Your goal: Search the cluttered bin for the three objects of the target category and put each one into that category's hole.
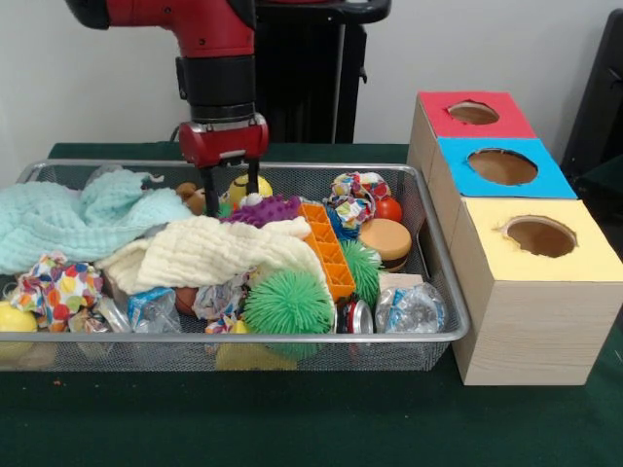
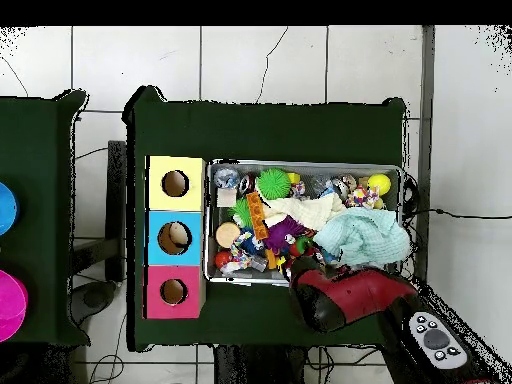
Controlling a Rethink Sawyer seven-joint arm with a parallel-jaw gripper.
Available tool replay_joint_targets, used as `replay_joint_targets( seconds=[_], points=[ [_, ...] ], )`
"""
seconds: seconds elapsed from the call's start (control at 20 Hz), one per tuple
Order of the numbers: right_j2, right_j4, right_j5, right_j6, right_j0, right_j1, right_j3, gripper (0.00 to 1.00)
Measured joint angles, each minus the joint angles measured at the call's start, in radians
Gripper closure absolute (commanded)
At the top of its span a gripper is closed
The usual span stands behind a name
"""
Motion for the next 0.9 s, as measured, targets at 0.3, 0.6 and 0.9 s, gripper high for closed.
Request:
replay_joint_targets(
  seconds=[0.3, 0.6, 0.9],
  points=[
    [-0.123, 0.0, -0.121, 0.0, 0.107, 0.03, -0.037, 0.0],
    [-0.146, 0.0, -0.136, 0.0, 0.101, 0.024, -0.042, 0.0],
    [-0.06, -0.001, -0.104, 0.0, -0.054, -0.022, -0.012, 0.0]
  ],
)
